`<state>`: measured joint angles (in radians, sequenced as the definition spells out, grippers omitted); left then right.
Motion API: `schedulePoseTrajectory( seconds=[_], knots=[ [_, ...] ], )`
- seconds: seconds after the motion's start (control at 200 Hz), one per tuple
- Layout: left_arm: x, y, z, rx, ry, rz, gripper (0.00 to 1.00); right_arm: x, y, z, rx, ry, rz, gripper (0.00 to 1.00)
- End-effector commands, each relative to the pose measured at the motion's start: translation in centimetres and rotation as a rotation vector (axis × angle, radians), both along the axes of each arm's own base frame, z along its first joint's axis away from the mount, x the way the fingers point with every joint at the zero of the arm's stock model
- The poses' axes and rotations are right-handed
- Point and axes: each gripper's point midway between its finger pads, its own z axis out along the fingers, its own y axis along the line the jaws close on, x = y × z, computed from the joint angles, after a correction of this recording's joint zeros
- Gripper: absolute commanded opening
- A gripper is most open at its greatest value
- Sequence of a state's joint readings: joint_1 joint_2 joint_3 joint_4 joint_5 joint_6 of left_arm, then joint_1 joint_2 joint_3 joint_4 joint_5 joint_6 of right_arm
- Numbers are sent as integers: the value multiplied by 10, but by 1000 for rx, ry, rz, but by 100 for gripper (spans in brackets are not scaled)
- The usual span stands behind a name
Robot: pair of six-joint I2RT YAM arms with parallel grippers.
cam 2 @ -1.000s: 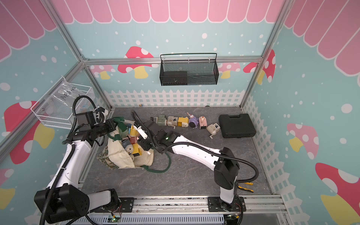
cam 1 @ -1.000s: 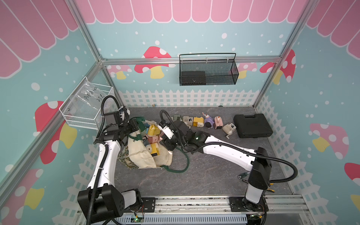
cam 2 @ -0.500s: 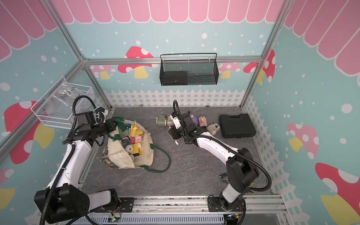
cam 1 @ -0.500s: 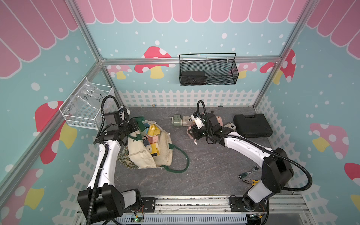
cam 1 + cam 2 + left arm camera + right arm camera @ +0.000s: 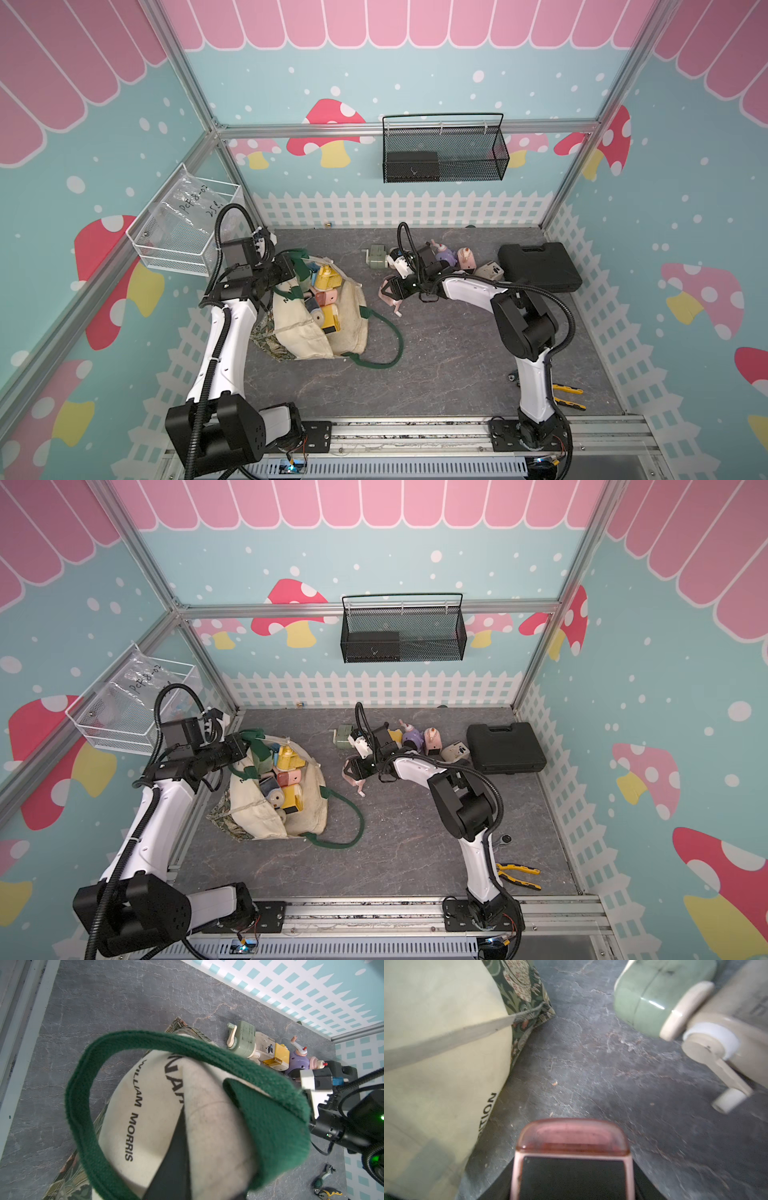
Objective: Take out the pencil sharpeners from the tote bags
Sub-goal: Place the pencil sharpener at the center of the board.
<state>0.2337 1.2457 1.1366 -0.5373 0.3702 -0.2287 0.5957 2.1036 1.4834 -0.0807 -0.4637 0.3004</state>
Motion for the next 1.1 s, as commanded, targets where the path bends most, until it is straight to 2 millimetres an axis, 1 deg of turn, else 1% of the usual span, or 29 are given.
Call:
schedulePoseTrajectory(
  seconds=[0.0, 0.165, 0.3, 0.41, 0.45, 0.51, 0.575, 0.735, 0.886, 0.991, 1.096],
  knots=[
    [13, -1, 44, 18, -169, -25, 0, 1, 31, 16, 118, 24, 91, 40],
    [13, 0, 44, 21, -170, -20, 0, 9, 46, -1, 123, 90, 84, 41],
    [13, -1, 44, 18, -168, -23, 0, 8, 59, -11, 125, 130, 104, 41],
    [13, 0, 44, 17, -168, -21, 0, 8, 62, -22, 106, 158, 110, 41],
    [13, 0, 44, 17, -168, -22, 0, 8, 62, -23, 103, 160, 107, 42],
    [13, 0, 43, 17, -166, -21, 0, 11, 60, -25, 90, 156, 94, 48],
    [13, 0, 43, 16, -165, -22, 0, 13, 58, -27, 69, 148, 80, 58],
    [13, 0, 43, 15, -166, -21, 0, 20, 52, -31, 0, 118, 66, 75],
    [13, 0, 43, 14, -166, -22, 0, 26, 47, -28, -40, 72, 60, 84],
    [13, 1, 43, 15, -166, -19, 0, 33, 41, -26, -91, 35, 40, 86],
    [13, 0, 43, 14, -165, -20, 0, 43, 31, -24, -157, -11, 9, 87]
  ],
)
